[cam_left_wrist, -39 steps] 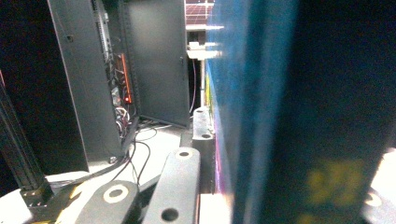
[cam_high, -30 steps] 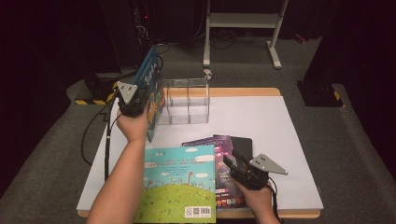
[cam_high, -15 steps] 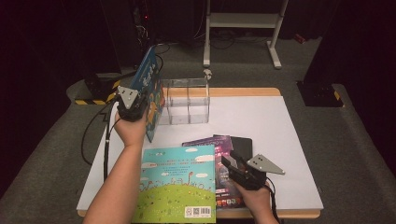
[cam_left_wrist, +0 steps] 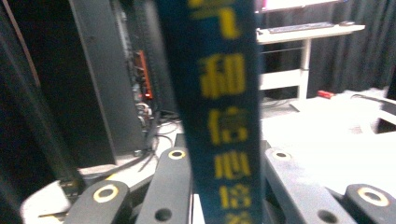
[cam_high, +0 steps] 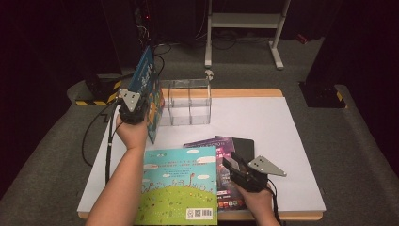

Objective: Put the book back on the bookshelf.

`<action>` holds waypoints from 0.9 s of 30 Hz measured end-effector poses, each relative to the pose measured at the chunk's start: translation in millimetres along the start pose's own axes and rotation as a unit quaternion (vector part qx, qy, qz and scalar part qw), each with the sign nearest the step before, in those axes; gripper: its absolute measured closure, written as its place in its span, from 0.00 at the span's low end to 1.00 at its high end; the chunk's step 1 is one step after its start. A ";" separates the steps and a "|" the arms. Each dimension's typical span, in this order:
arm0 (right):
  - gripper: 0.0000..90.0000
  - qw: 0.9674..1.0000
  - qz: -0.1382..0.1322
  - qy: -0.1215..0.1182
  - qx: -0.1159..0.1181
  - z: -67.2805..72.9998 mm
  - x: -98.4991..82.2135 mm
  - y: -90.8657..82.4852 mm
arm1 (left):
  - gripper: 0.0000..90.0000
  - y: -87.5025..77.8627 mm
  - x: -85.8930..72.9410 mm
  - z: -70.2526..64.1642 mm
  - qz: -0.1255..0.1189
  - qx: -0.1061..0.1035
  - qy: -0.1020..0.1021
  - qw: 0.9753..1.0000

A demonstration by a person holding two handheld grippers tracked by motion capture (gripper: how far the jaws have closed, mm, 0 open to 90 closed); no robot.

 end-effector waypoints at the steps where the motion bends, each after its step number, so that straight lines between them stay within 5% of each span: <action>1: 0.61 1.000 0.000 0.000 0.000 0.0 0.0 0.0 | 0.88 0.0 0.0 0.0 0.000 0.000 0.000 1.000; 16: 0.61 1.000 -0.002 0.001 0.001 -0.1 0.7 -1.3 | 0.89 11.1 -1.9 -6.5 -0.004 0.003 0.010 1.000; 27: 0.61 1.000 -0.002 0.001 0.001 0.5 1.2 -1.5 | 0.86 9.4 -0.3 4.4 -0.008 0.019 0.000 1.000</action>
Point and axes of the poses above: each handheld gripper's, and its own axes: y roughly forward along the jaws, x roughly out of its top, z roughly to its left, the point moved 10 cm from there along y, roughly forward along the jaws, and after that the axes turned 2 degrees about -x, right-handed, at the moved point
